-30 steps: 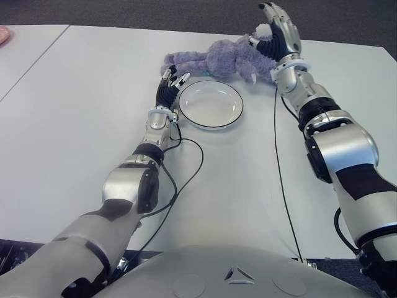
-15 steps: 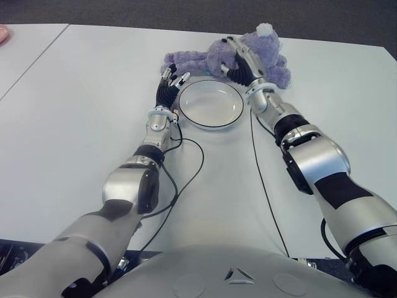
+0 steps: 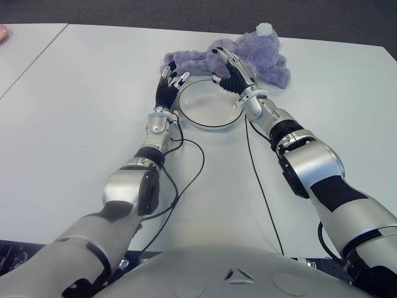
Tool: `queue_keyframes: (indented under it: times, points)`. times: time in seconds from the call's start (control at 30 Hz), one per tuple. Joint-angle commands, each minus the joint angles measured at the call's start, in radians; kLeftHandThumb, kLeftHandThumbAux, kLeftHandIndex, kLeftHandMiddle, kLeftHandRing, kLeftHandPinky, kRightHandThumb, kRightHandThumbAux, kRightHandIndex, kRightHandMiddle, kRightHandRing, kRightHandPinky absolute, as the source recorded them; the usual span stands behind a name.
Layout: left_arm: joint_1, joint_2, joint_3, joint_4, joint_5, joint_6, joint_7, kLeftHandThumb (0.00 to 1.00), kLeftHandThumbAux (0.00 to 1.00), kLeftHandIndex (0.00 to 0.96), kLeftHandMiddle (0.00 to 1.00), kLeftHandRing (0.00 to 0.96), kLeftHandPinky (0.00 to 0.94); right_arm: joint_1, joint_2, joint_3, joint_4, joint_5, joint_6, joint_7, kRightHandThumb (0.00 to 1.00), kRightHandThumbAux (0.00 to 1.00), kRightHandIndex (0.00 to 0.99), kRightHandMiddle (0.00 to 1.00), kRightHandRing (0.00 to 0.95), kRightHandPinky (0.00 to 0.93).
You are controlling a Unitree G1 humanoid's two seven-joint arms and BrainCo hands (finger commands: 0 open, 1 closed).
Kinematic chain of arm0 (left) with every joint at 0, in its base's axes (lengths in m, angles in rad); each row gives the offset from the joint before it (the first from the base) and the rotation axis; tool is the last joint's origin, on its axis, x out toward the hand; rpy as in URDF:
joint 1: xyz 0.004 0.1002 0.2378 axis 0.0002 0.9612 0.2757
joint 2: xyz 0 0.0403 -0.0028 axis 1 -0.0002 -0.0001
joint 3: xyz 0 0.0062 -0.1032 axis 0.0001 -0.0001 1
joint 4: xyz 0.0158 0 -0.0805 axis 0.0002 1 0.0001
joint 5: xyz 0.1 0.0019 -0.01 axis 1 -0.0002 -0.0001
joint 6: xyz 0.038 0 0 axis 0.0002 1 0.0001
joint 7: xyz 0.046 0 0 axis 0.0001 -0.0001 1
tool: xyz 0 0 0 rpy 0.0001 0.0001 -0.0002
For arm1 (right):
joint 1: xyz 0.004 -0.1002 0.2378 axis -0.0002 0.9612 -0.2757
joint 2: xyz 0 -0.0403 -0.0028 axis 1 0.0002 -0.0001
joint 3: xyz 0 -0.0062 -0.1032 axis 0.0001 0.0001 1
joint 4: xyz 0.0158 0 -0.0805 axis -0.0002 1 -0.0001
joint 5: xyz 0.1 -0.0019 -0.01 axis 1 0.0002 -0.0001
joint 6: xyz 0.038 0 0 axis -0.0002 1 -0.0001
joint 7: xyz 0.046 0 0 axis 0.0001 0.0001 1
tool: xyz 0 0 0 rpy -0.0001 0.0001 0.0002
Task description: Put the doll into the plate.
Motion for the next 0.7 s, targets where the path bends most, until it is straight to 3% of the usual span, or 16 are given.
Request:
queue_keyframes:
  times: [0.03,0.3,0.7]
  points:
    - [0.160,-0.038,-0.002,0.123,0.005,0.324,0.001,0.000,0.458,0.000,0.000,0.000,0.000,0.087,-0.020,-0.026,0.013,0.031,-0.021,0.064,0.568,0.506,0.000,0.000,0.075,0.249]
    - [0.162,-0.039,0.008,0.122,-0.005,0.318,0.004,0.000,0.460,0.000,0.000,0.000,0.000,0.117,-0.054,-0.047,0.010,0.036,-0.019,0.051,0.483,0.518,0.000,0.000,0.056,0.201]
    - [0.162,-0.041,0.006,0.122,-0.002,0.316,0.009,0.000,0.462,0.000,0.000,0.000,0.000,0.117,-0.099,-0.077,0.010,0.042,0.012,0.080,0.451,0.548,0.000,0.000,0.033,0.162]
